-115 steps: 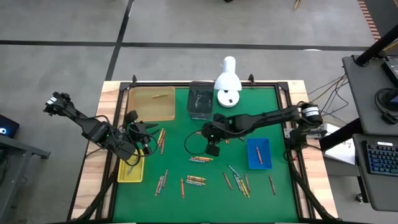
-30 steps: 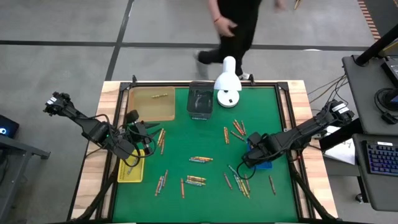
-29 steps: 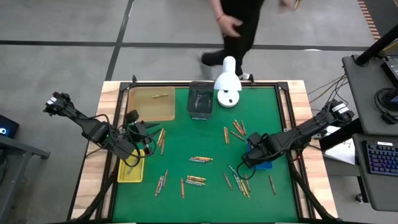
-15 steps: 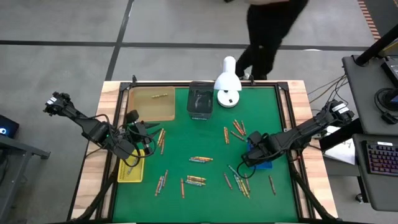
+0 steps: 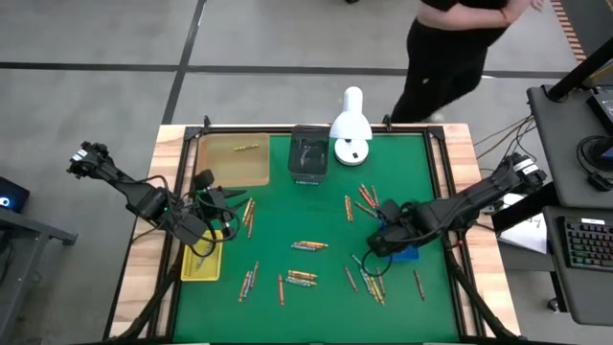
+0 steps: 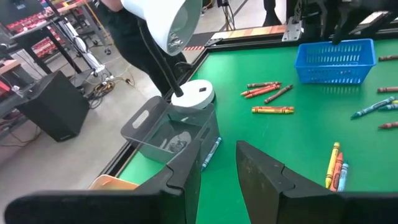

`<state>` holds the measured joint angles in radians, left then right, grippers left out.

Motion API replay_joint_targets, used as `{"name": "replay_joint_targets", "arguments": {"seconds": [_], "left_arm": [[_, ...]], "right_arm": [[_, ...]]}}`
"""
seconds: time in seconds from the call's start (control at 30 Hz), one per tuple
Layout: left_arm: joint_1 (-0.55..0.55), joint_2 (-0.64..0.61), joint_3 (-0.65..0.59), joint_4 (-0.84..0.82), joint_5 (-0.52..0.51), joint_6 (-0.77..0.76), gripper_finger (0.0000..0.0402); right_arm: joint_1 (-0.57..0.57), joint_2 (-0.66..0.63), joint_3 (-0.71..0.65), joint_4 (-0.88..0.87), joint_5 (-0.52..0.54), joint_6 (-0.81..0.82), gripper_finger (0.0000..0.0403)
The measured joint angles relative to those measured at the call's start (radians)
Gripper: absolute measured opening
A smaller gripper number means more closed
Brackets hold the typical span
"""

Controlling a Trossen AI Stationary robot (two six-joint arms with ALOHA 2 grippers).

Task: Sort crayons
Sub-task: Put the brown crayon into the black bin

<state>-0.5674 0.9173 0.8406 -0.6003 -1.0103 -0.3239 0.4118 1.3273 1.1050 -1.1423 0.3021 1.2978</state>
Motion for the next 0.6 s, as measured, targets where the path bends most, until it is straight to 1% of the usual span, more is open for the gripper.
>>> {"name": "replay_joint_targets", "arguments": {"seconds": [0.17, 0.3, 0.6], "left_arm": [[0.0, 0.0, 0.0, 0.028, 0.0, 0.0, 0.0084], [0.0, 0.0, -0.009, 0.04, 0.001, 0.0, 0.0084], [0.0, 0.0, -0.043, 0.098, 0.001, 0.001, 0.0084]], "right_arm": [[0.0, 0.0, 0.055, 0.023, 0.14, -0.098, 0.0107], [-0.005, 0.0, 0.066, 0.085, 0.23, -0.192, 0.0094], [-0.065, 0.0, 0.064, 0.264, 0.252, -0.419, 0.006]]}}
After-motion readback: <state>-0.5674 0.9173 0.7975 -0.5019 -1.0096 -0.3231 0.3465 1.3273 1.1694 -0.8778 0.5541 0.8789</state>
